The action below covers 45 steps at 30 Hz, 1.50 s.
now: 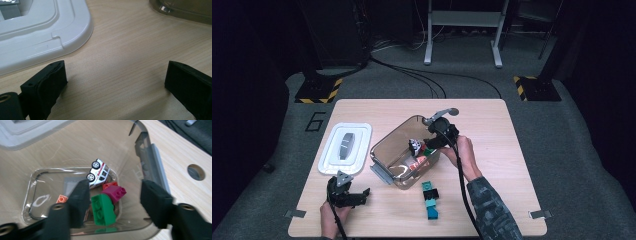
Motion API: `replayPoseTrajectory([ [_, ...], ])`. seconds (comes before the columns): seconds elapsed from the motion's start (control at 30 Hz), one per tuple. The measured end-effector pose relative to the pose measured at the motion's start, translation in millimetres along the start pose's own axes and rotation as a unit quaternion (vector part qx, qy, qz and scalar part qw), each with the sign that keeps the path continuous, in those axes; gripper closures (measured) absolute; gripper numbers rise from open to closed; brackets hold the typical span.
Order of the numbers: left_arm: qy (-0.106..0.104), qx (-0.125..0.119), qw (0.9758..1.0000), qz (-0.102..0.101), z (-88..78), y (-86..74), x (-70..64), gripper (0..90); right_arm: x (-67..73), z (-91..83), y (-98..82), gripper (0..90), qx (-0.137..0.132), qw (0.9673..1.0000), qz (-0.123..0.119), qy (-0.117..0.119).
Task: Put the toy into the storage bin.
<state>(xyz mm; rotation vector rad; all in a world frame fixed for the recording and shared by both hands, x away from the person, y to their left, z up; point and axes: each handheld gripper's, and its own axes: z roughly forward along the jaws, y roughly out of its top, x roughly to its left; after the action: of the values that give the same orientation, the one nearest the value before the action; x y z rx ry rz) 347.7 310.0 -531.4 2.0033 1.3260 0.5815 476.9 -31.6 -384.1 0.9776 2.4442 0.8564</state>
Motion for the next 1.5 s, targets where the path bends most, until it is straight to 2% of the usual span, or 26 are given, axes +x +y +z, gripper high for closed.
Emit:
replayPoseTrajectory([
  [0.13, 0.0, 0.0, 1.0, 0.0, 0.0, 0.0, 0.0, 3.8, 0.1, -9.4, -2.6, 24.0, -0.018, 0.9998, 0.005, 0.008],
  [0.3, 0.0, 0.0, 1.0, 0.0, 0.0, 0.0, 0.0, 3.9, 1.0, -23.9, -7.9, 15.1, -0.035, 0.9992, 0.011, 0.015],
  [0.47, 0.0, 0.0, 1.0, 0.0, 0.0, 0.0, 0.0, 3.8, 3.7, -37.8, -18.0, 14.6, -0.039, 0.9989, 0.018, 0.019],
  [0.5, 0.0, 0.0, 1.0, 0.0, 0.0, 0.0, 0.0, 3.9, 3.6, -39.2, -20.8, 14.5, -0.045, 0.9988, 0.011, 0.018],
  [0.53, 0.0, 0.0, 1.0, 0.0, 0.0, 0.0, 0.0, 3.9, 5.6, -41.9, -24.3, 14.6, -0.04, 0.9989, 0.018, 0.019],
  [0.8, 0.0, 0.0, 1.0, 0.0, 0.0, 0.0, 0.0, 3.9, 12.2, -49.3, -56.5, 14.6, -0.033, 0.9991, 0.02, 0.019],
  [0.83, 0.0, 0.0, 1.0, 0.0, 0.0, 0.0, 0.0, 3.8, 13.9, -49.6, -60.7, 14.6, -0.03, 0.9989, 0.03, 0.018],
  [0.97, 0.0, 0.0, 1.0, 0.0, 0.0, 0.0, -0.1, 3.8, 17.6, -45.1, -81.4, 14.7, -0.023, 0.9987, 0.04, 0.024],
  [1.17, 0.0, 0.001, 1.0, 0.0, -0.2, 0.1, 0.0, 3.9, 25.7, -26.3, -111.6, 14.7, 0.004, 0.9978, 0.057, 0.035],
  [1.37, 0.001, 0.002, 1.0, 0.001, -0.3, 0.1, 0.0, 3.9, 35.7, -8.4, -131.2, 14.7, 0.026, 0.996, 0.069, 0.05],
  [1.5, 0.0, 0.002, 1.0, 0.001, -0.2, 0.1, 0.0, 3.9, 42.7, 4.6, -138.9, 14.7, 0.044, 0.9951, 0.069, 0.054],
])
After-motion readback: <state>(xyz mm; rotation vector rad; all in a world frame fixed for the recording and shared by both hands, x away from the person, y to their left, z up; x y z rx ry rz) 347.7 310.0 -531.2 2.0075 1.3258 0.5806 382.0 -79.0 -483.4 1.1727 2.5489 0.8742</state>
